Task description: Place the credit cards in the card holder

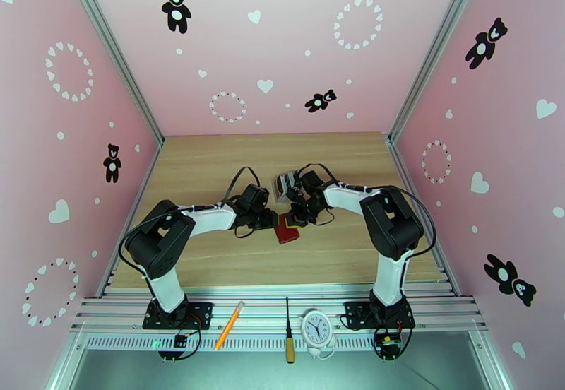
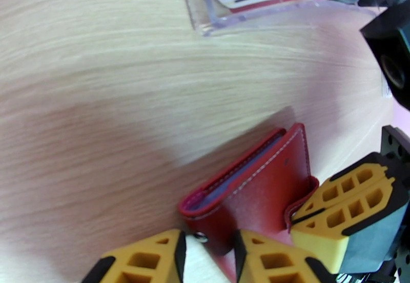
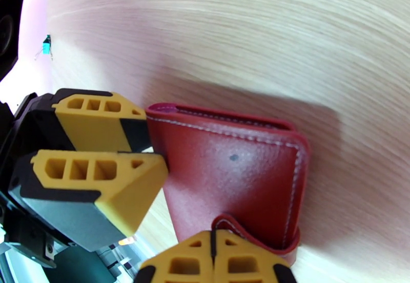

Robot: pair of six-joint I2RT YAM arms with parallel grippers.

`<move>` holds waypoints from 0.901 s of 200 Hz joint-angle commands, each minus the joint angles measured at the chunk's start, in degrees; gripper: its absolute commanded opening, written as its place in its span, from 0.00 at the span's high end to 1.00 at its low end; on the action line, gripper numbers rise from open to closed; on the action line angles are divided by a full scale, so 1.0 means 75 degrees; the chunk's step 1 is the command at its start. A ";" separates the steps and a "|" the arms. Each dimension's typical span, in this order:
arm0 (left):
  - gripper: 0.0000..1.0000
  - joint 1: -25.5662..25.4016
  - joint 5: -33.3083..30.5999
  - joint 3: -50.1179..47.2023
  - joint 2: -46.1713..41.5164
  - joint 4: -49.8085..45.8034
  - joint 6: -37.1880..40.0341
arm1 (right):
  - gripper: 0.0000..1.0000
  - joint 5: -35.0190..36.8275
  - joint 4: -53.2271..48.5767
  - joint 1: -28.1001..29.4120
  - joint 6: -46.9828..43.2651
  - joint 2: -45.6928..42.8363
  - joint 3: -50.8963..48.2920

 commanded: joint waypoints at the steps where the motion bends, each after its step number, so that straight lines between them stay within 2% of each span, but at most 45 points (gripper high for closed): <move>1: 0.66 -0.0060 -0.0400 0.0219 0.0367 -0.0415 0.0221 | 1.00 0.1033 -0.0443 -0.0060 0.0193 0.0666 -0.0320; 30: 0.67 -0.0066 -0.0431 0.0259 0.0432 -0.0465 0.0257 | 1.00 0.0899 -0.0400 -0.0031 0.0130 0.0330 -0.0322; 41: 0.67 -0.0055 -0.0432 0.0247 0.0421 -0.0441 0.0245 | 0.85 0.0762 -0.0335 -0.0012 0.0134 0.0041 -0.0288; 55: 0.67 -0.0057 -0.0406 0.0275 0.0450 -0.0429 0.0234 | 0.71 0.0418 -0.0140 0.0026 0.0222 -0.0275 -0.0249; 76: 0.67 -0.0065 -0.0297 0.0335 0.0503 -0.0384 0.0210 | 0.60 0.0434 -0.0234 0.0200 0.0153 -0.0721 0.0001; 117: 0.67 -0.0060 -0.0301 0.0457 0.0461 -0.0409 0.0172 | 0.54 0.0815 -0.0612 0.0315 0.0034 -0.1323 0.0296; 151: 0.67 -0.0063 -0.0306 0.0676 0.0470 -0.0505 0.0186 | 0.53 0.2216 -0.1081 0.0306 -0.0192 -0.1915 0.0275; 180: 0.67 -0.0055 -0.0262 0.0994 0.0539 -0.0586 0.0198 | 0.53 0.2671 -0.1051 0.0170 -0.0144 -0.2218 0.0110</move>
